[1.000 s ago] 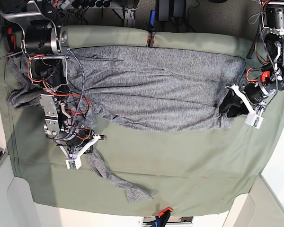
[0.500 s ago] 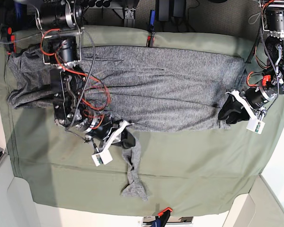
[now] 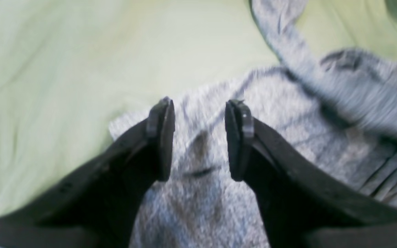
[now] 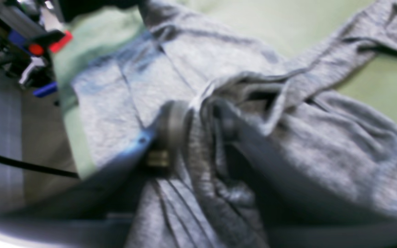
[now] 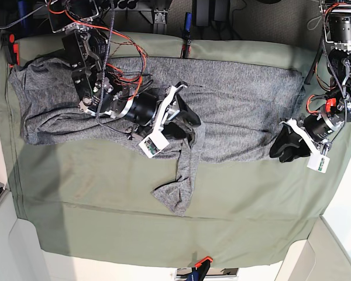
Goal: Fold the T-shirt properly
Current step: 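Pull the grasped fabric across the shirt with the right gripper, then grasp the sleeve with the left gripper and drag it across the shirt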
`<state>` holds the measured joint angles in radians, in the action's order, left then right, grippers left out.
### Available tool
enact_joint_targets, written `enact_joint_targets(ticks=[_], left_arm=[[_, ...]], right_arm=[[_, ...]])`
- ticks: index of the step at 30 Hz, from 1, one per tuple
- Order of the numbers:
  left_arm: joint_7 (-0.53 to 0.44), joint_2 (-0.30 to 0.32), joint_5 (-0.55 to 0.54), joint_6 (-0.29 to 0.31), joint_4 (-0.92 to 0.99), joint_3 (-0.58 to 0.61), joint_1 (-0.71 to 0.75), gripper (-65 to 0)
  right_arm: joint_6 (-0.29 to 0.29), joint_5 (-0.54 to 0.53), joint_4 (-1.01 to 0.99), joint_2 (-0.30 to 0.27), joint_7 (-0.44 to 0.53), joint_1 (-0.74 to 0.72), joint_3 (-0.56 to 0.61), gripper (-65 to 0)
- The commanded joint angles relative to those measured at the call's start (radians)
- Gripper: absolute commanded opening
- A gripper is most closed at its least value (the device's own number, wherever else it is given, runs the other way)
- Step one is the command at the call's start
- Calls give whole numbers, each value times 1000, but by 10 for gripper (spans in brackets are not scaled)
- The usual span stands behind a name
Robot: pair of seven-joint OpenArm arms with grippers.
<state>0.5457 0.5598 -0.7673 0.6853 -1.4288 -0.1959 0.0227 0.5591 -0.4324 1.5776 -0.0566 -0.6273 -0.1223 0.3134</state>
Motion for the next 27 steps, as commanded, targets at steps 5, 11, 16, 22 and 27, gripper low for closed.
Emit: enact_joint_targets(ticks=[5,11,16,22,27], left_arm=[[-26,-2,-40,13,-18,5,-75,-282],[-68,-101,129,4,-1,161,-211,-278],[-149,-211,296,-91,113,323,-342,-278],[-169,-332,369,-124,422,366,-507,-279],[-195,-382,369,-123,647,366,-600,-278]], right_arm=[[-6,-25,23,-4,24,-18,-137,-204],[-5,-102,73,-4,-71,-18,-428,-205],[-5,-148,104,-24,-133,-13,-643,-205],[-5,-204,104,-121,-132,52,-792,-205],[-4,-257,104,-192,-133,122,-856,-205]])
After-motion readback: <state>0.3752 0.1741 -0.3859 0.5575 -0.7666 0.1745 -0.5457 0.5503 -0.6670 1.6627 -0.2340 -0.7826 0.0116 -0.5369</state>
